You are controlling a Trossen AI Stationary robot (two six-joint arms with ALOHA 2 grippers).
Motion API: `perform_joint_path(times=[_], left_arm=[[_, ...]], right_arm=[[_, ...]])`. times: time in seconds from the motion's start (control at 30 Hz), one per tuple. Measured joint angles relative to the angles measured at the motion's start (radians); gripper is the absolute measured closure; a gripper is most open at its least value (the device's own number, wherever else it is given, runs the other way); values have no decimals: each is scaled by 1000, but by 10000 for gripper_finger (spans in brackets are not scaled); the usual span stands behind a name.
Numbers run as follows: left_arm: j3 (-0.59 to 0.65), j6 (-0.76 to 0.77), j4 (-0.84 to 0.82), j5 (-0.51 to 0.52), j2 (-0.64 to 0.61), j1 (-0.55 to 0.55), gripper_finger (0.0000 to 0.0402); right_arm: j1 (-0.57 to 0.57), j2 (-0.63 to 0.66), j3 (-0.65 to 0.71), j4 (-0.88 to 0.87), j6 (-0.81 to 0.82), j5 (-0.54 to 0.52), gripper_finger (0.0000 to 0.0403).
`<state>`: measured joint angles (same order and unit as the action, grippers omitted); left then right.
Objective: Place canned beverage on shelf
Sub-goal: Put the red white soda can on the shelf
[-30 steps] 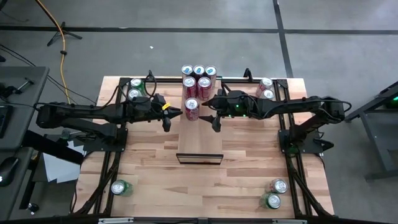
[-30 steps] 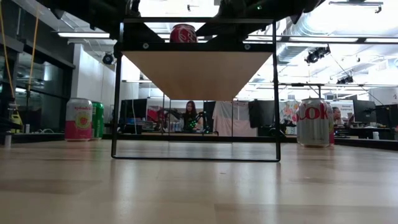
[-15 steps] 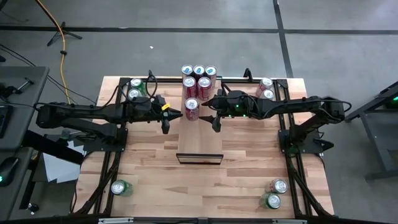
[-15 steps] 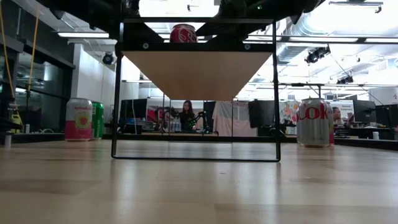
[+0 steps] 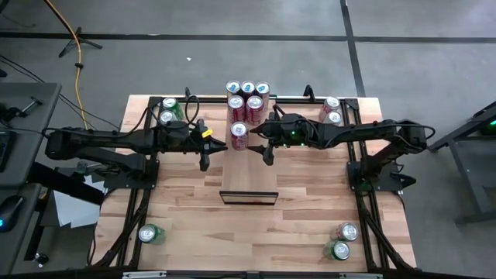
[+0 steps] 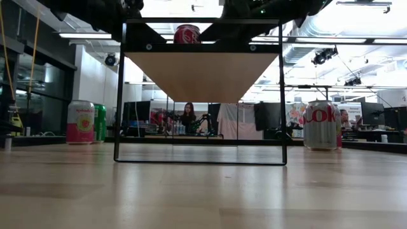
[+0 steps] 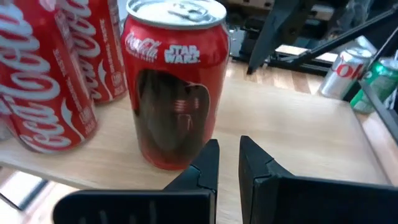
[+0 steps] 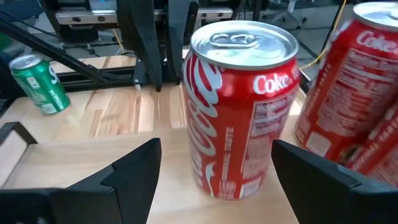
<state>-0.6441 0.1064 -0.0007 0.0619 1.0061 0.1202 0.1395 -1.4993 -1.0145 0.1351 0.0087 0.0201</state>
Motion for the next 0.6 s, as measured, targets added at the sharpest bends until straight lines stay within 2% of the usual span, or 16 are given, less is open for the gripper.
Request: perform_joint_path(times=[0.3,0.6], left_arm=[[0,-104,82,2,48,62,401],[0,-120,81,0,74,84,401]], right_arm=[[7,-51,0,68,-9,14,114],[-5,-48,0,66,24,-3,114]])
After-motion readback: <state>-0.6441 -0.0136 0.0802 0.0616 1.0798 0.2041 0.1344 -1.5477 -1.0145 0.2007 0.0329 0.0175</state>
